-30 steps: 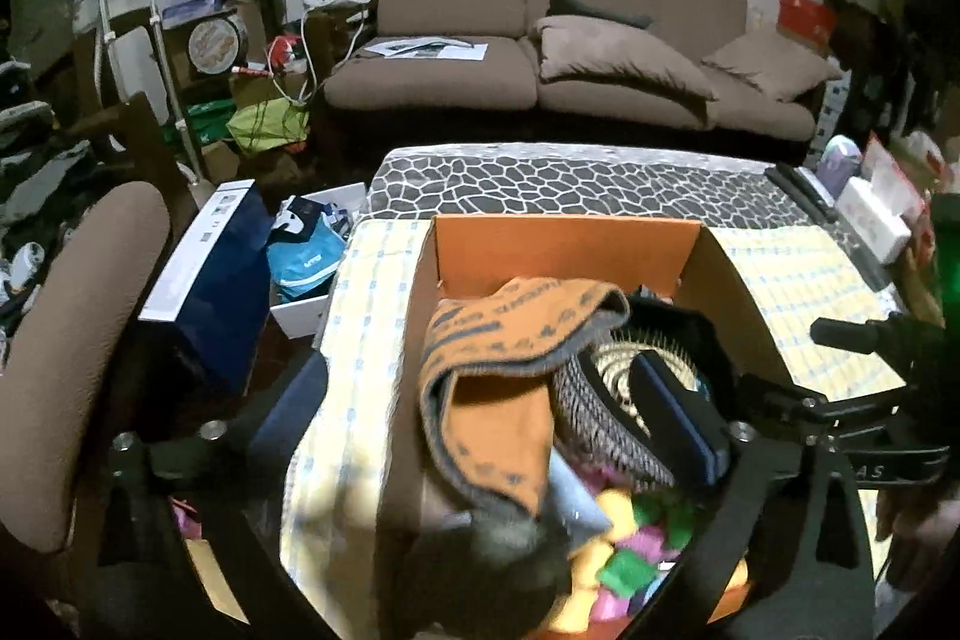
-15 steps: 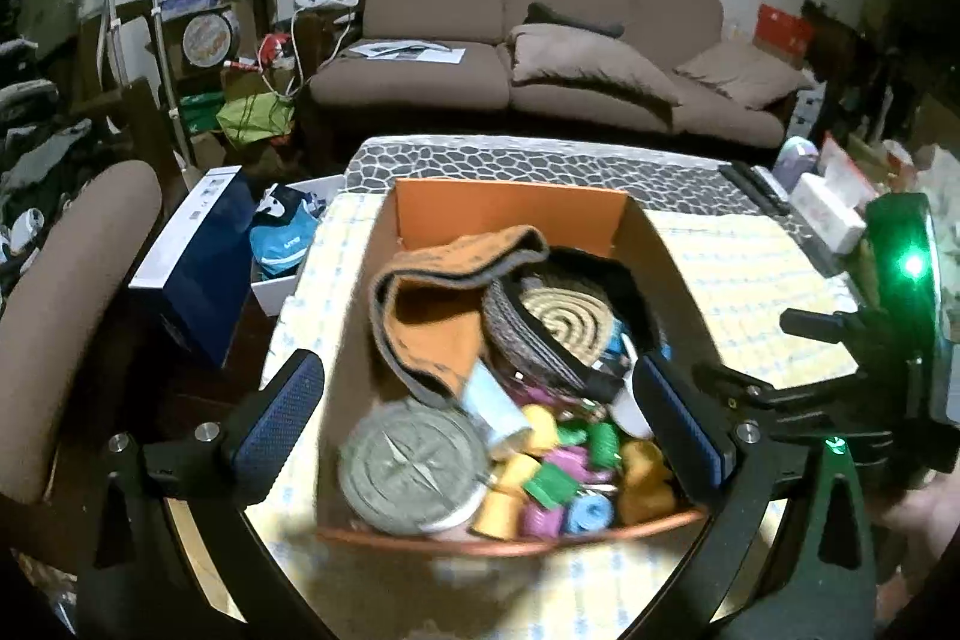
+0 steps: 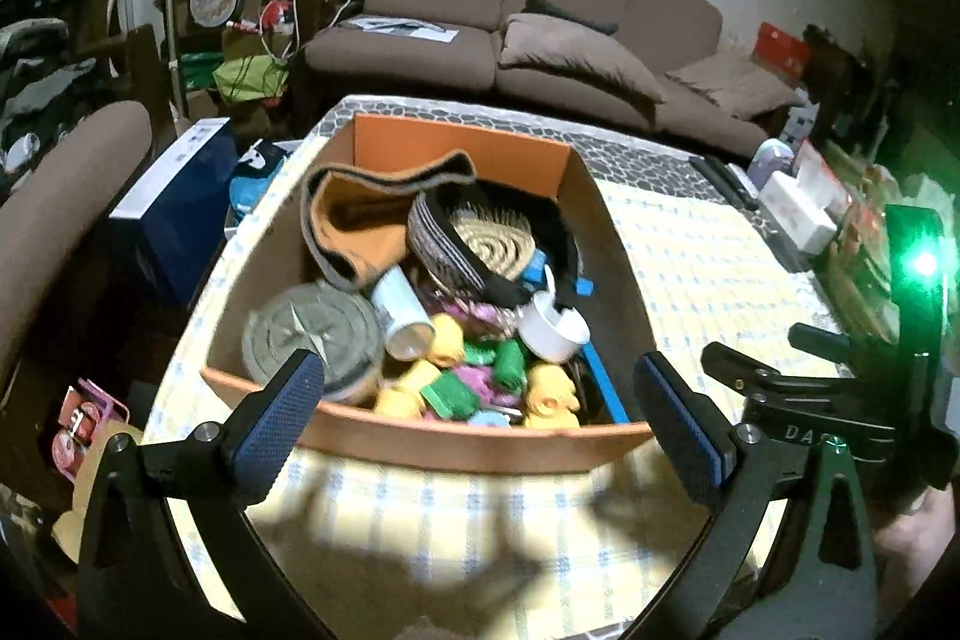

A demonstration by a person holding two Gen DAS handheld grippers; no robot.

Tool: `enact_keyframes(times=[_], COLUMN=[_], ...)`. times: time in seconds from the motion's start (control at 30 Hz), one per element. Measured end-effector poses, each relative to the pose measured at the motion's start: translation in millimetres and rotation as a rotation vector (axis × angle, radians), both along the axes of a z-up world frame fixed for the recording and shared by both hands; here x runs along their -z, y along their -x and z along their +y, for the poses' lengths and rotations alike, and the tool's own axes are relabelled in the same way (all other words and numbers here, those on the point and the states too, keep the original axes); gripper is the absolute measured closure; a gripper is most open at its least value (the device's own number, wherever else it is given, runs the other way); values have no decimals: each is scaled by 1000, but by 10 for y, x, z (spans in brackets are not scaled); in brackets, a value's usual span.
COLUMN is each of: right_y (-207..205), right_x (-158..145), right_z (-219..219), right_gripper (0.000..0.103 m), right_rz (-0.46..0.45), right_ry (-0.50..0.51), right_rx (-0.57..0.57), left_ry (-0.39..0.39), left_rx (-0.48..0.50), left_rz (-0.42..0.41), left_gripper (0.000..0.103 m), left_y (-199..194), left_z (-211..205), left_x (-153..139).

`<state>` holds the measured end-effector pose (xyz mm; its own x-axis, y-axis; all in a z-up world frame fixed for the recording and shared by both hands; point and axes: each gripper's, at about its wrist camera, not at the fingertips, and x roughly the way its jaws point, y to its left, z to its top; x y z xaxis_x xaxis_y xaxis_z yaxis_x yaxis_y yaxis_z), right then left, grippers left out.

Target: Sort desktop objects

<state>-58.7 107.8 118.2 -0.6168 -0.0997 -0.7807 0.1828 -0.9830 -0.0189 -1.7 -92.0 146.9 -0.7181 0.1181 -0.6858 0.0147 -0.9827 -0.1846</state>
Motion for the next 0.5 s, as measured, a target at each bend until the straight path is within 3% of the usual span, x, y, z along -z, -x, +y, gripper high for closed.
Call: enact_keyframes(times=[0.5], right_y=[-349], right_x=[226], right_z=[498], right_gripper=[1], right_rz=[2], right_ry=[-1], right_rx=[98], left_ry=[45], left_rx=[9], left_rz=[7], left_gripper=[0], left_y=[-221], left_z=[195], left_x=[289])
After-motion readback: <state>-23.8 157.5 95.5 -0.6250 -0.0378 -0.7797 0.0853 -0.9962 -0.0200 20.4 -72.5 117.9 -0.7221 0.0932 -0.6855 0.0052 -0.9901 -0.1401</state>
